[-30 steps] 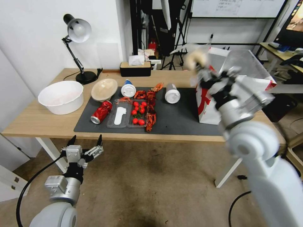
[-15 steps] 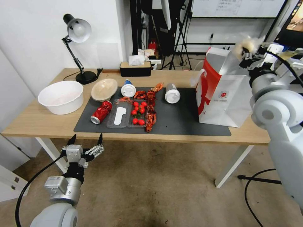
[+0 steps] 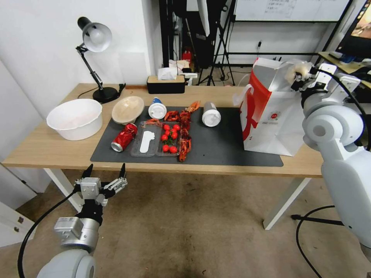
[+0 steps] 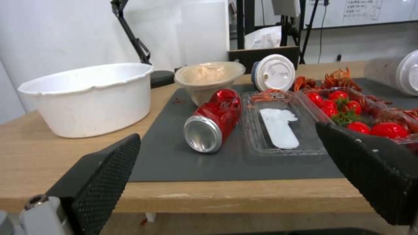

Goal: Pick up the trash from the table and place it into the takeout bag.

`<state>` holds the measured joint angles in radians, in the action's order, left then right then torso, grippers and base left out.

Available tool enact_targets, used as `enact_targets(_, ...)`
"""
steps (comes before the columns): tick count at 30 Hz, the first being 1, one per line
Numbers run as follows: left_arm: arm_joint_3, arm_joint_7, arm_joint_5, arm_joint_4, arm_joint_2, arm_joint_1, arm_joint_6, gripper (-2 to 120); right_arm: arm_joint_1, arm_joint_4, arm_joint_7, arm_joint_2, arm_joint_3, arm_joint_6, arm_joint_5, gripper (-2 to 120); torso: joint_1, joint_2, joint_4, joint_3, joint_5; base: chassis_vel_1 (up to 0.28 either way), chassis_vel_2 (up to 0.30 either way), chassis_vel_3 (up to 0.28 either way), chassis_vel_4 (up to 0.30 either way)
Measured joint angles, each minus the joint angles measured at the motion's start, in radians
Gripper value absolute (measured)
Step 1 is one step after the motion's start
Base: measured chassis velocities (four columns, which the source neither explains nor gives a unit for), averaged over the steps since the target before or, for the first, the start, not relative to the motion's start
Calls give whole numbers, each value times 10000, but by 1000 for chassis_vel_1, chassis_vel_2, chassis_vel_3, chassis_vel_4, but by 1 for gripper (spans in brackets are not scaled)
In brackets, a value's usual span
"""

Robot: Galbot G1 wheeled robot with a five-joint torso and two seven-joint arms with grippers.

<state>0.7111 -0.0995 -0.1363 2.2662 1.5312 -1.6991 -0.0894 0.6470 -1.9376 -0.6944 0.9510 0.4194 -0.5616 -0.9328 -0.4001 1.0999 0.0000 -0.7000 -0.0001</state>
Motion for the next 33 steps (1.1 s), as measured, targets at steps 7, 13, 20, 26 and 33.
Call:
enact_targets(7,-24,-17,13,-93,-10,54,7,100,4,-53,-36,-37,36,-19,-22,53,0,0,0,0,0,0,0,0,0)
enact_targets(13,-26,-18,13,-141,-25,61,25,100,-40,-91,-55,-43,44,-6,-42,75,0,0,0,0,0,0,0,0,0)
enact_targets(20,-18,-19,13,-148,-41,71,29,100,40,-1034,876,-177,138,1356,-813,97,1,1,2,0,-4,0,0,0,0)
enact_targets(26,-12,-18,-4,-139,-61,66,32,100,1245,-2382,2622,-631,284,2486,-834,100,2,2,-1,0,0,0,0,0,0)
enact_targets(33,-5,-14,-48,-130,-74,57,49,100,3563,-3512,4619,-966,399,3656,266,100,2,3,-2,1,1,0,0,0,0)
